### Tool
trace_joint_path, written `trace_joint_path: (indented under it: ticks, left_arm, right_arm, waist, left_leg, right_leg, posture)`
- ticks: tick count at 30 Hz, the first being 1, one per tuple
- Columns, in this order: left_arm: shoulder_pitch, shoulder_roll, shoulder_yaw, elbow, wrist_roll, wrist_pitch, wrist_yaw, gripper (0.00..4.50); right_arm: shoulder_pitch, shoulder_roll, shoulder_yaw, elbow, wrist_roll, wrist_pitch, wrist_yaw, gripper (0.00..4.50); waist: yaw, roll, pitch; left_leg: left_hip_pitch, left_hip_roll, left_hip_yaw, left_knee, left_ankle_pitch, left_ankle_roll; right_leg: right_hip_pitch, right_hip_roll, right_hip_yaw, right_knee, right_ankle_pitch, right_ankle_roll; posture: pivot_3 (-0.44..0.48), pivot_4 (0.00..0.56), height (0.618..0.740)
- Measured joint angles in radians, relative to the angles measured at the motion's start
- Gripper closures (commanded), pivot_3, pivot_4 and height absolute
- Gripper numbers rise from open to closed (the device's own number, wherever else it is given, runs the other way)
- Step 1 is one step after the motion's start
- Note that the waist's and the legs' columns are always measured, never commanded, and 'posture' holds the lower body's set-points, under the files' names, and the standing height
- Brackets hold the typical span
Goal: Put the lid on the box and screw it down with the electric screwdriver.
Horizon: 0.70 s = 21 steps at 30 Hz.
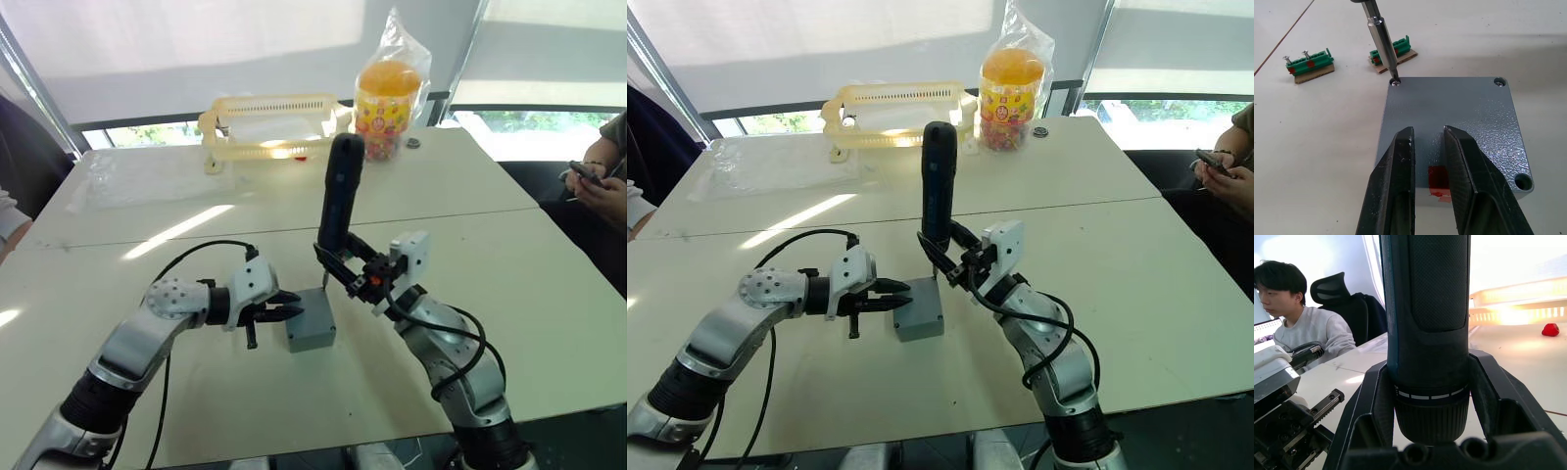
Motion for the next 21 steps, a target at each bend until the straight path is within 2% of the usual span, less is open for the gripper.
trace_joint_path:
  ticks: [21]
  left_arm:
    - [-0.001, 0.000, -0.001, 0.001, 0.003, -0.001, -0.002, 3.56]
  right_arm:
    - [0.001, 0.009, 0.000, 0.002, -0.021, -0.007, 0.010, 2.74]
  waist:
    - [0.000, 0.000, 0.000]
  left_leg:
    - [0.000, 0.000, 0.000, 0.000, 0.000, 0.000]
  right_leg:
    - [0.000, 0.000, 0.000, 0.000, 0.000, 0.000]
  posture:
    - [0.000, 0.150, 0.740]
